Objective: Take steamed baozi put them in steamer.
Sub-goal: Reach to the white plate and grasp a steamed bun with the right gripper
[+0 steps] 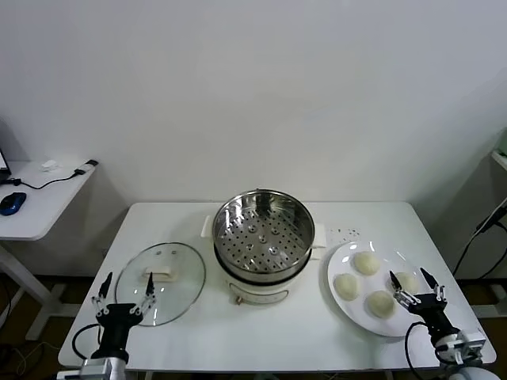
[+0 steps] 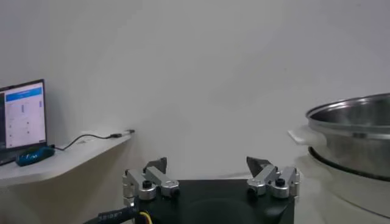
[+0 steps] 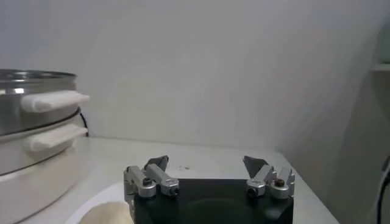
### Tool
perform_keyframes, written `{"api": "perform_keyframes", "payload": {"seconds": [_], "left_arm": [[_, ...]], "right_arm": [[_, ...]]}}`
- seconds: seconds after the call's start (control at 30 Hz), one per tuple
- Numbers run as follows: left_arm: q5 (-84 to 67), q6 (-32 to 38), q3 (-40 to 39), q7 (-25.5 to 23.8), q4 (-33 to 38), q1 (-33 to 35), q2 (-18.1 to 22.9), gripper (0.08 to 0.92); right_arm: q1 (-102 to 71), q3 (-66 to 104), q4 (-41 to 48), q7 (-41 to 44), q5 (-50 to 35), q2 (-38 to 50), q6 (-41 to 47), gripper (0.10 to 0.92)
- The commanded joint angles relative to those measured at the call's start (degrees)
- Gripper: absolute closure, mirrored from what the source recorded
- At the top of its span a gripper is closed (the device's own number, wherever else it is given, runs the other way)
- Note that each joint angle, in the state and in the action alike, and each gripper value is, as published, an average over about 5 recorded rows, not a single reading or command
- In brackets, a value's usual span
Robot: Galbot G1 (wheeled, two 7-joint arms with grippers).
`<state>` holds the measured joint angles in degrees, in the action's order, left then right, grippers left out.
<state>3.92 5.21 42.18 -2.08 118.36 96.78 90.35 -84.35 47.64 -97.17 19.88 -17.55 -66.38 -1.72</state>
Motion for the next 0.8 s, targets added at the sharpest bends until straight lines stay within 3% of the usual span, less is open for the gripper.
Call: {"api": "perform_keyframes", "payload": {"seconds": [0.03,0.3,0.47,0.6,0.8], "left_arm": [[0.2,-0.1,-0.1,0.8,0.1,0.2,-0.1,0.177],[-0.1,-0.1,-0.4,1.8,0.5,1.1,-0.6,0.177],[-0.5,0.5,-1.0,2.5,0.3,2.0,-0.9,0.177],[-0.7,0.7,-1.0,2.9,0.2,2.3,-0.9,0.177],[-1.0,0.5,-0.6,3.2,0.5,2.3,-1.0,0.177]], "right_arm": [[1.7,0.2,0.2,3.0,4.2,2.6,0.9,0.203],[12.2,-9.6,5.0,15.7,12.2,24.1,12.1,0.203],[28.0,-28.5,13.6,25.2,15.4,38.2,15.1,0.203],[46.9,-50.1,19.2,31.6,17.5,43.0,14.5,0.203],[66.0,-72.7,24.5,39.1,20.1,43.3,13.5,0.203]]}}
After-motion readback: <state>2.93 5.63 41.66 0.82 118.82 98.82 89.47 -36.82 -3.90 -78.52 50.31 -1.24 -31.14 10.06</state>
